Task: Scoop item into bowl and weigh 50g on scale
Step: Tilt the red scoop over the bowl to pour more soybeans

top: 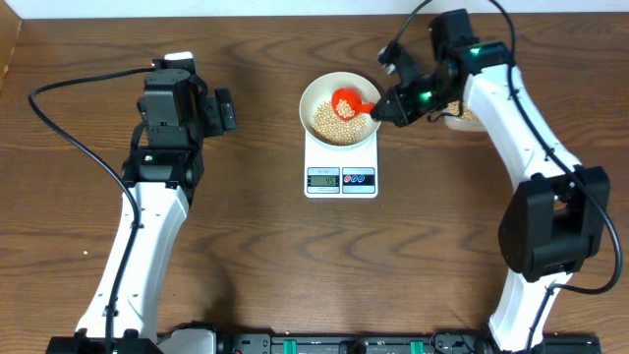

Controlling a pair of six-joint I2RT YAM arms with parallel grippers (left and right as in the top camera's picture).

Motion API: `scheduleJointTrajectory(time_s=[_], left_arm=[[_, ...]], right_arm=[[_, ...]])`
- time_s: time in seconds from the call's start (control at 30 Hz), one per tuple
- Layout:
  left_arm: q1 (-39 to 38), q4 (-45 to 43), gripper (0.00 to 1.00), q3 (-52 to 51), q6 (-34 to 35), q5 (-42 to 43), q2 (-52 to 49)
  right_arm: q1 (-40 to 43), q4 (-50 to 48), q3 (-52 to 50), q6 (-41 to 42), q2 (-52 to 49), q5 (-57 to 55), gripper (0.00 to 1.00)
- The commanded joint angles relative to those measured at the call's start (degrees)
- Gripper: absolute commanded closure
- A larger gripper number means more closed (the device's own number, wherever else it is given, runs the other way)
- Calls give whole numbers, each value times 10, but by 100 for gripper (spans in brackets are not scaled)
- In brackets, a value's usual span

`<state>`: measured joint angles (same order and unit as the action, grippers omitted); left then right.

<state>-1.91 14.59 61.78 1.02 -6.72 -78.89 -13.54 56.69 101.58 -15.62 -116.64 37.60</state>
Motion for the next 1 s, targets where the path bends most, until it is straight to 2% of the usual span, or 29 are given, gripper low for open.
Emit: scheduleJointTrajectory(time_s=[0.0,0.33,0.97], left_arm=[[2,0,1,3,-10,1,-3],[2,0,1,3,-10,1,-3],[2,0,1,3,-10,1,-3]], right_arm=[[-23,-1,5,-7,14,-67,99],[-54,-12,9,-7,14,-147,99],[-72,-2,76,-34,14,-189,99]])
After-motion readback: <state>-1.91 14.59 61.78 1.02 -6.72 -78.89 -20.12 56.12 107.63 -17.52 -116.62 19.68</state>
